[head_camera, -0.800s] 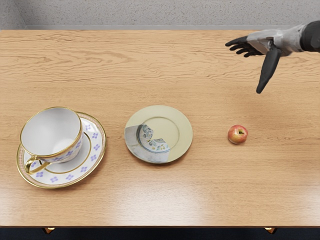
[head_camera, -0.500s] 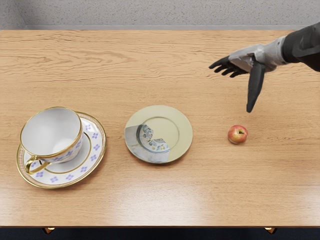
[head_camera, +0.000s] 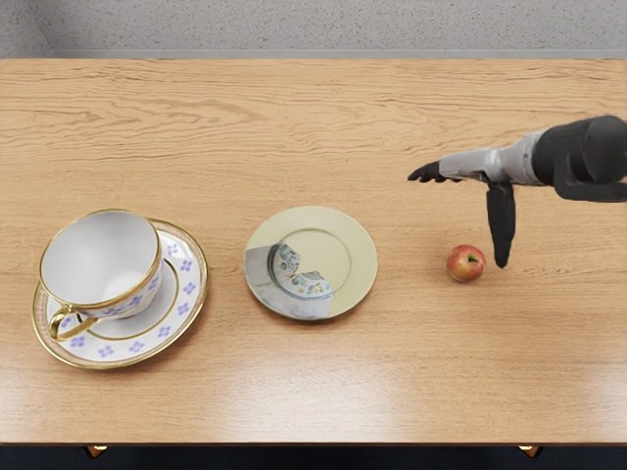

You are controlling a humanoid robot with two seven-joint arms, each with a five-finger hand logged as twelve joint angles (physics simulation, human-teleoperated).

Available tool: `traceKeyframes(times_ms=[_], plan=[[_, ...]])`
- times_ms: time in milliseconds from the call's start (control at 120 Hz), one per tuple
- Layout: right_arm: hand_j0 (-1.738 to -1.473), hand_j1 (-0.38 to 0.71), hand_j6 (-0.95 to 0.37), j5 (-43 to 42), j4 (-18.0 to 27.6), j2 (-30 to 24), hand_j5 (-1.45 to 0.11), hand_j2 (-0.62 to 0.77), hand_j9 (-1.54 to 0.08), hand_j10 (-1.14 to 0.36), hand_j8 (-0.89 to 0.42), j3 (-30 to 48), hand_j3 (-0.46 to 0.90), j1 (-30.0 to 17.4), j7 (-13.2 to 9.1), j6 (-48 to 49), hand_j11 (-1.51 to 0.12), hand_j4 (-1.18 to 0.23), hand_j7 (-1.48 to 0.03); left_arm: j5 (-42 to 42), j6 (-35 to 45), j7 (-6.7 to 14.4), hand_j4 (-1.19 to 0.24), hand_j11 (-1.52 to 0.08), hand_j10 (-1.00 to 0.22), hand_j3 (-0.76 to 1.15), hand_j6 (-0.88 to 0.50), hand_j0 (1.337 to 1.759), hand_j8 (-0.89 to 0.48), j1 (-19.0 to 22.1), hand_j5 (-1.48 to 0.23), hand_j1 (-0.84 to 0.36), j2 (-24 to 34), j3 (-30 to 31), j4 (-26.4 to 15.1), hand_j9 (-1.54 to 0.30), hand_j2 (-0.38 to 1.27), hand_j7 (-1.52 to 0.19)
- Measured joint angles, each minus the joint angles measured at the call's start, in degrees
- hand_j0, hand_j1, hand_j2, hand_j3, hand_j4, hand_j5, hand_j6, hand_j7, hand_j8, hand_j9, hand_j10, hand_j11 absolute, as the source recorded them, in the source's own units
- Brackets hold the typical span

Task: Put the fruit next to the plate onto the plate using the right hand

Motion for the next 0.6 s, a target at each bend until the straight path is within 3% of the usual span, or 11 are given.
traceKeyframes(times_ms=[217,600], plan=[[-1.658,-0.31,-0.04,-11.19,2.42,2.06,-0.05,-0.01,-0.05,-0.04,-0.04,0.03,0.0,-6.7,-0.02,-11.11,-0.05,-0.04,-0.05,0.0,0.03,0.0,-0.24,-0.32,-0.24,0.0,-0.24,1.658,-0.24,0.0,-0.32,0.06,0.0,0.0,0.0,-0.32,0.05,-0.32],[-1.658,-0.31,-0.04,-17.09,2.93,2.34,-0.05,-0.01,-0.05,-0.04,-0.04,-0.03,0.0,-15.55,-0.03,-17.42,-0.05,-0.04,-0.05,0.0,0.01,0.0,-0.24,-0.32,-0.24,0.0,-0.24,1.658,-0.24,0.0,-0.32,0.06,0.0,0.0,0.0,-0.32,0.05,-0.32]])
